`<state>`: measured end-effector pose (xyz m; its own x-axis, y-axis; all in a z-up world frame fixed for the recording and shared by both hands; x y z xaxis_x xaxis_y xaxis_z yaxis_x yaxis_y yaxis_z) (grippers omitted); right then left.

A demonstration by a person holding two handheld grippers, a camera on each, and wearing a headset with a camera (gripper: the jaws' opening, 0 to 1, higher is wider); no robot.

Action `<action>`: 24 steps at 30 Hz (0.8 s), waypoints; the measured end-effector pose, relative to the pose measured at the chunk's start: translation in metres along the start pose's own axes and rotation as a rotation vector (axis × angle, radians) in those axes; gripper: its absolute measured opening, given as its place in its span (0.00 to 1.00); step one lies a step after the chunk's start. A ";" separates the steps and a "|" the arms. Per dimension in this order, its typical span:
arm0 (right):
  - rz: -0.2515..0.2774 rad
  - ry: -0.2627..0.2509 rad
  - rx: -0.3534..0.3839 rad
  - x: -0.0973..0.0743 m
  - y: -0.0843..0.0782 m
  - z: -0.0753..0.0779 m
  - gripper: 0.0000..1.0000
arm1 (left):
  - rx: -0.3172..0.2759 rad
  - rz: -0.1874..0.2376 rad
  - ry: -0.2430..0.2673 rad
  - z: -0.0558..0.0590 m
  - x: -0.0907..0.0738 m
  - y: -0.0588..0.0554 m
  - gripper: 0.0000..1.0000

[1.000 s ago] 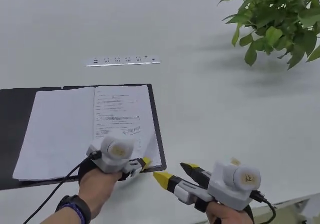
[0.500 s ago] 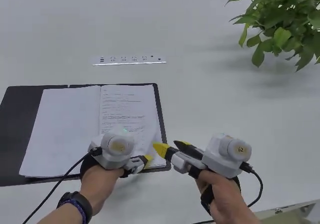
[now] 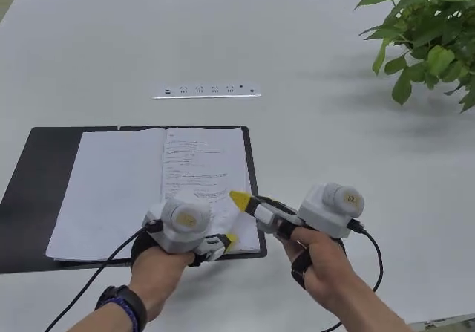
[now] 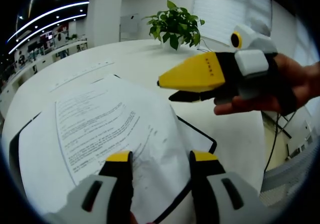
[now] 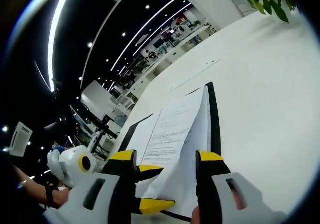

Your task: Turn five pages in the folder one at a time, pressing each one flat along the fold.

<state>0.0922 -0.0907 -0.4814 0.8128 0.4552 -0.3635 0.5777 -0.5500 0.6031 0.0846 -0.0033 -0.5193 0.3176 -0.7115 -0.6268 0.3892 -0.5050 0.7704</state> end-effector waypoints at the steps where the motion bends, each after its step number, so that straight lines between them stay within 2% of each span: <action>1: -0.006 0.003 0.003 0.002 0.000 0.000 0.45 | -0.002 0.000 -0.001 0.000 0.000 0.000 0.45; 5: -0.004 0.015 0.030 0.005 0.001 0.002 0.43 | -0.014 -0.004 -0.004 0.000 -0.001 -0.001 0.45; 13: -0.001 0.021 0.073 0.000 -0.005 0.004 0.39 | -0.031 -0.015 -0.012 0.004 -0.007 -0.004 0.50; 24: 0.018 0.038 0.121 -0.011 -0.017 0.002 0.32 | -0.031 -0.016 0.006 0.002 -0.031 -0.008 0.54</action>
<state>0.0735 -0.0886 -0.4889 0.8208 0.4700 -0.3248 0.5701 -0.6373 0.5185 0.0696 0.0217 -0.5054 0.3160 -0.7006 -0.6398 0.4211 -0.5007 0.7563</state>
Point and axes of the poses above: the centre of the closed fingertips' face, and the gripper's own axes: x roughly forward along the fingers, z roughly to its right, y roughly out of its top, the point moved 4 cm from there along -x, roughly backward along the fingers, and after that the axes turned 2 degrees about x, right-handed, at the moved point
